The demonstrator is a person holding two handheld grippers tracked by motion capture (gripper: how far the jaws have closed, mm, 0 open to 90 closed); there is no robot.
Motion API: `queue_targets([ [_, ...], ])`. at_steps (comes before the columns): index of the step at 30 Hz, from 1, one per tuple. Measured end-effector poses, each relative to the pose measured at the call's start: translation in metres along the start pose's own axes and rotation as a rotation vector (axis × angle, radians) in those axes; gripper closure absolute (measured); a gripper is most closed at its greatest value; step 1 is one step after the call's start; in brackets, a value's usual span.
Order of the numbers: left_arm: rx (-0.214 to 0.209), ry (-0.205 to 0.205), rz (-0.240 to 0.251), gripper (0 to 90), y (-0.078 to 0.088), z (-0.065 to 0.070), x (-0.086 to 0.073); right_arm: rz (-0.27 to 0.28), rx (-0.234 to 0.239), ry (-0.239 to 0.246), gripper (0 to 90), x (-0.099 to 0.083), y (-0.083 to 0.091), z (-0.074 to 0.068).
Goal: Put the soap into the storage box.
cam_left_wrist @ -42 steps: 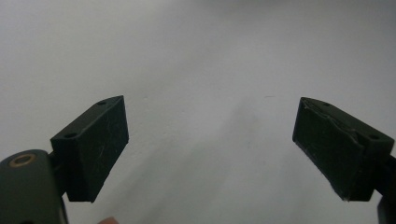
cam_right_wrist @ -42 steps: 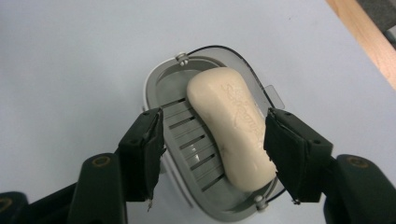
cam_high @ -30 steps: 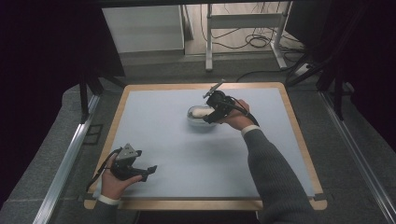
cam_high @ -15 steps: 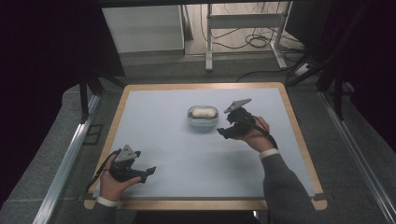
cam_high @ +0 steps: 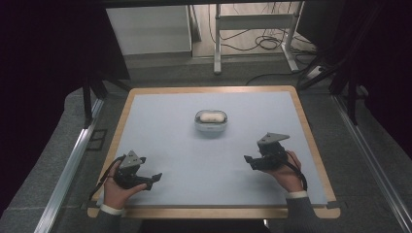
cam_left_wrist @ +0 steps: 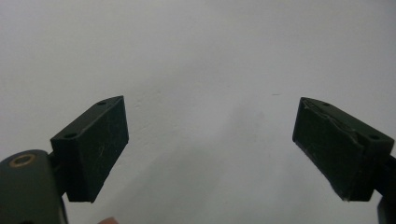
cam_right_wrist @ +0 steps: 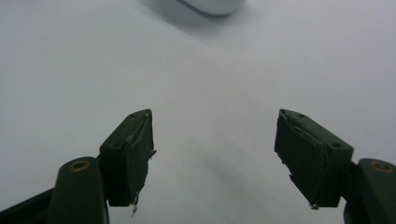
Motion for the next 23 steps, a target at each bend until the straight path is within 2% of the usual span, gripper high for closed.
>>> queue_targets([
  [2, -0.001, 0.001, 0.002, 11.1, 0.0, 0.0, 0.0, -0.004, -0.01, -0.018, 27.0, -0.01, 0.001, 0.001],
  [5, 0.001, 0.0, 0.001, 11.1, 0.0, 0.0, 0.001, -0.022, -0.029, -0.013, 26.9, -0.018, 0.003, 0.003],
  [6, 0.001, -0.001, 0.002, 11.1, -0.001, -0.001, 0.001, -0.015, -0.034, -0.028, 27.0, -0.023, 0.004, 0.007],
  [11, 0.002, -0.005, -0.004, 11.1, -0.002, -0.001, 0.0, 0.004, -0.06, -0.041, 27.0, -0.024, 0.004, 0.014],
  [17, 0.004, -0.006, -0.004, 11.1, -0.002, -0.001, 0.0, 0.016, -0.08, -0.048, 25.6, -0.026, 0.002, 0.017],
  [23, 0.005, -0.007, -0.003, 11.1, -0.003, -0.001, 0.0, 0.034, -0.122, -0.073, 23.4, -0.026, 0.002, 0.021],
])
Point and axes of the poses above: each handheld gripper's, and its own axes: y roughly backward along the jaws, x roughly out of its top, z roughly to its right, the point moved 9 cm from there along -y, roughly forward along the jaws, and after that the axes turned 3 degrees about y, right-handed, at the moved point
